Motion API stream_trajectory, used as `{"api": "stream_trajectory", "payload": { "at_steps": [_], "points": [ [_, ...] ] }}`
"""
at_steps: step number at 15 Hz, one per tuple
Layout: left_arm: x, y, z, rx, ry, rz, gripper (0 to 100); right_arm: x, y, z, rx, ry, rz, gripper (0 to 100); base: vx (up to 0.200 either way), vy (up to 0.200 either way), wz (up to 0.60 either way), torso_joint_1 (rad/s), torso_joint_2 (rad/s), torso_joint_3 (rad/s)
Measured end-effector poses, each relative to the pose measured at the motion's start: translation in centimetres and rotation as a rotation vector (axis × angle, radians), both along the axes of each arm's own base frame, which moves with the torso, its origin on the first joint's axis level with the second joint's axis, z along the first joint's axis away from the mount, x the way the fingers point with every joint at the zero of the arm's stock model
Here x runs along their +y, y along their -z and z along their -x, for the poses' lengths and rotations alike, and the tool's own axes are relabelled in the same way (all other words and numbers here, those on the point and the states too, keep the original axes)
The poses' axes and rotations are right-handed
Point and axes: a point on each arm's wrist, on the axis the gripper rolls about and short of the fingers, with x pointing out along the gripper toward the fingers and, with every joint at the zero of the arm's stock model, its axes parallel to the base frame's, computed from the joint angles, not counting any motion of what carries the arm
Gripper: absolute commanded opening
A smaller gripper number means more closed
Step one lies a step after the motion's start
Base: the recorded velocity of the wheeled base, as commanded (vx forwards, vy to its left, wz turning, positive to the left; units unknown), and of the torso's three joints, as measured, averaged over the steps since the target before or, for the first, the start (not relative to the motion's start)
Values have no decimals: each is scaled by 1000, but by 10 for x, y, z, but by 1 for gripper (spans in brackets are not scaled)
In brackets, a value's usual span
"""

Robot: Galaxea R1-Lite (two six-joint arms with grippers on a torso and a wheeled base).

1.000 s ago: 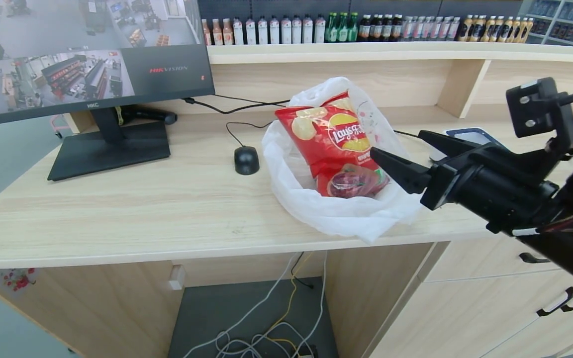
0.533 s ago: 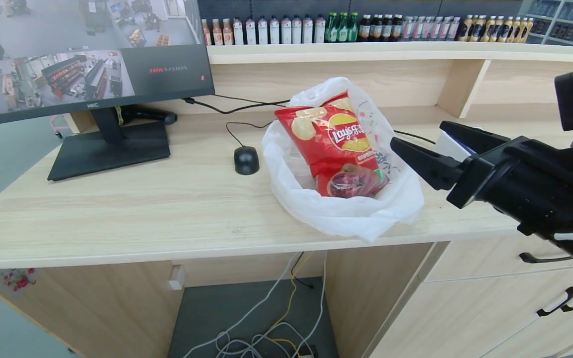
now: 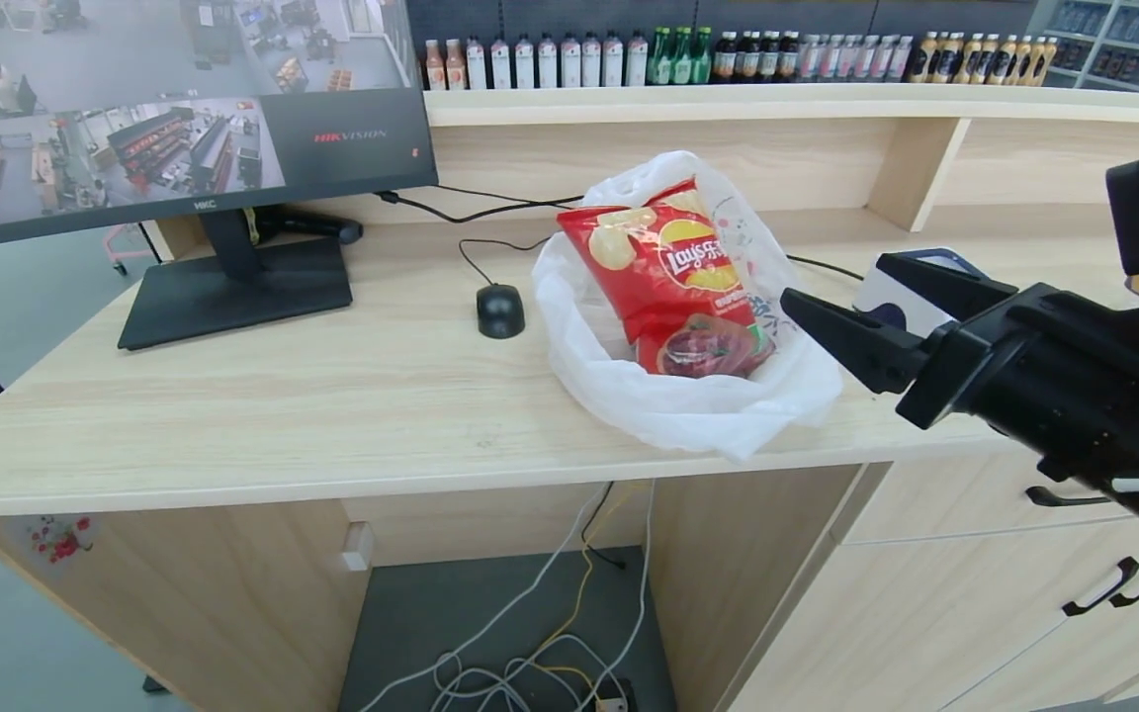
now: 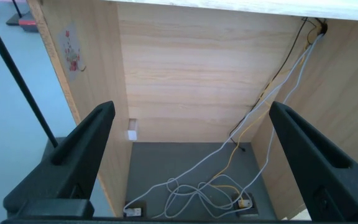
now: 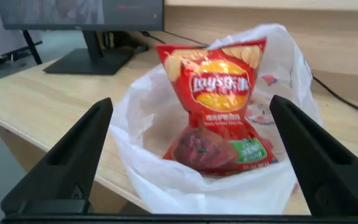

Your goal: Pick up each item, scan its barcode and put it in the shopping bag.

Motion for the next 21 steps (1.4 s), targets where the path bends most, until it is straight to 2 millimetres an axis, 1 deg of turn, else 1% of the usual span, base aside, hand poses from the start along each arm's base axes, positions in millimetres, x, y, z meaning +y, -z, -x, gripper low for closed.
{"api": "stream_trajectory", "payload": {
  "at_steps": [2,10,21],
  "points": [
    [0,0,0,1,1,0,100,0,0,1,-2,-4,0,100,0,0,0,0,0,0],
    [0,0,0,1,1,0,100,-1,5,3,15,-6,10,100,0,-200,0,4,5,2],
    [0,0,0,1,0,1,100,-1,6,2,14,-5,10,100,0,-200,0,2,3,1]
  ]
}}
